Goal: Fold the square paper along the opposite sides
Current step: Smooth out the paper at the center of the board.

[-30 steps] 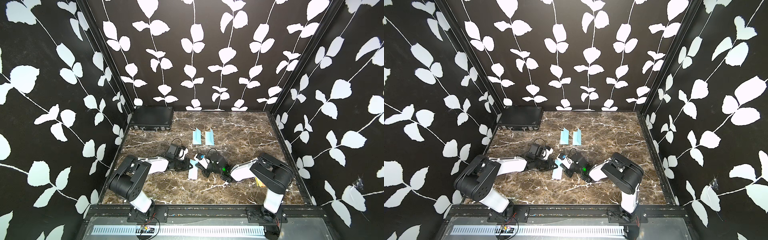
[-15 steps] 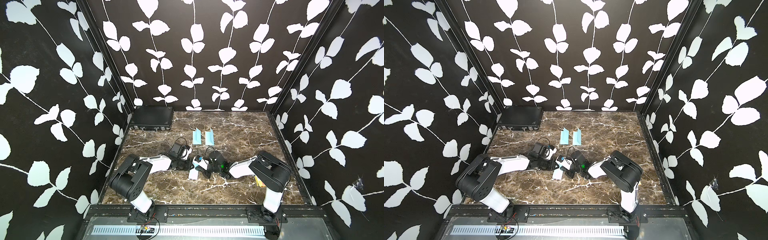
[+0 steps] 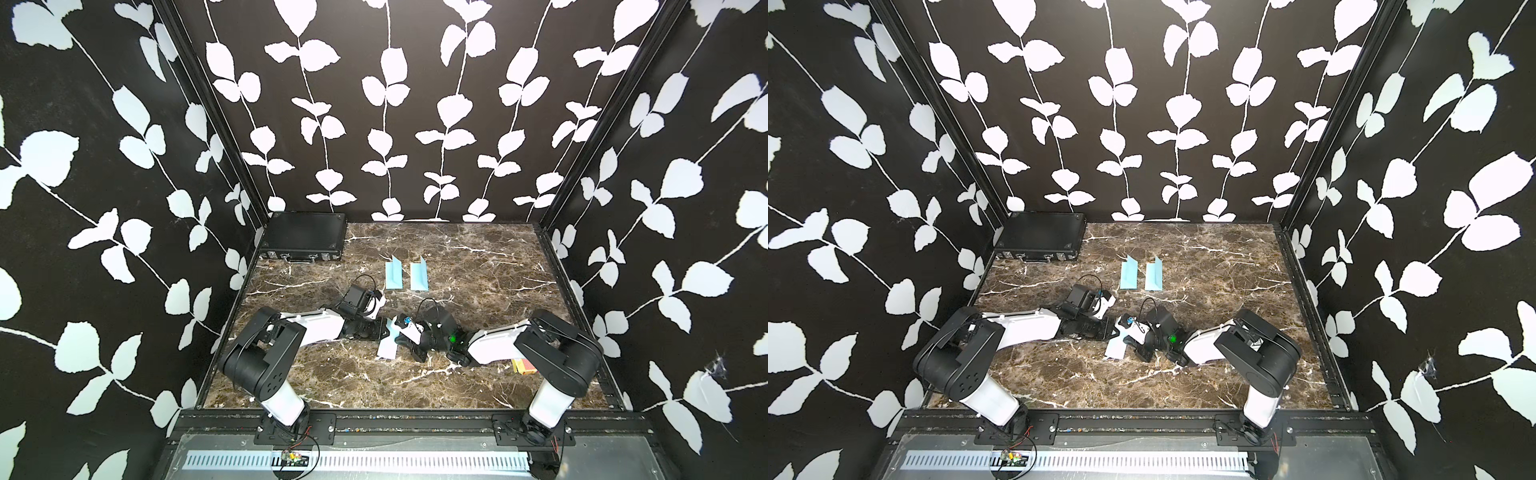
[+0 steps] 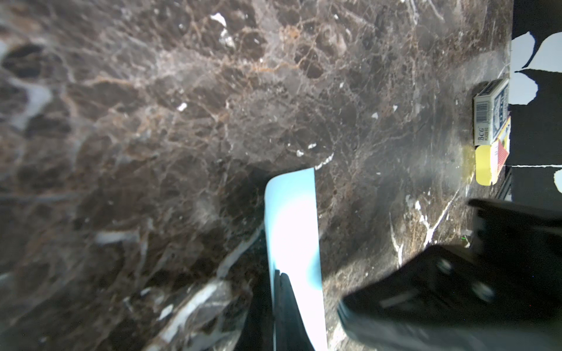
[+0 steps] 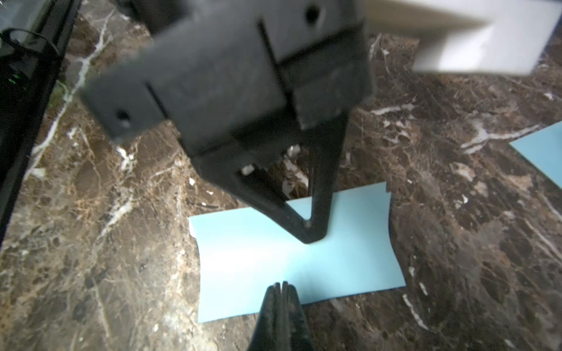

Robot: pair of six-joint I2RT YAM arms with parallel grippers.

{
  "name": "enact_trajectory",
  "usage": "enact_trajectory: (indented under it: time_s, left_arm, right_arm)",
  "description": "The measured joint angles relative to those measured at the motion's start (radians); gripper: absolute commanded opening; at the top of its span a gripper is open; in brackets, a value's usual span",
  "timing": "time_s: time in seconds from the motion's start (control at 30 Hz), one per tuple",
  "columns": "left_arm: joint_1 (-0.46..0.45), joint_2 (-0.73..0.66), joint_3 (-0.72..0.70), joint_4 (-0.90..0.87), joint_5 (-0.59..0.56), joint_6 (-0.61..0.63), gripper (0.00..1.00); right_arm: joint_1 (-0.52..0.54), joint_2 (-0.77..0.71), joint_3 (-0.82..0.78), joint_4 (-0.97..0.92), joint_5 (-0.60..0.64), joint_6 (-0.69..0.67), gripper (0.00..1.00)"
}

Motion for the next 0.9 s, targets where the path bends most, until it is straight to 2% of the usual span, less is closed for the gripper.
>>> enact_trajectory:
  time_s: [0.27,0.53,0.9]
  left_arm:
    - [-0.001,-0.005,0.0,-0.005,-0.012,0.001,0.0]
    - [-0.002,-0.007,-0.001,-0.006,-0.019,0.004,0.0]
    - [-0.002,-0.009,-0.008,0.004,-0.018,0.004,0.0]
  right_arm:
    - [0.075,0.137,0.011,0.131,0.017,0.023,0.0]
    - [0.098,0.115,-0.068,0.223,0.081,0.06,0.0]
    - [0.155,0.056,-0.138,0.229,0.204,0.108,0.0]
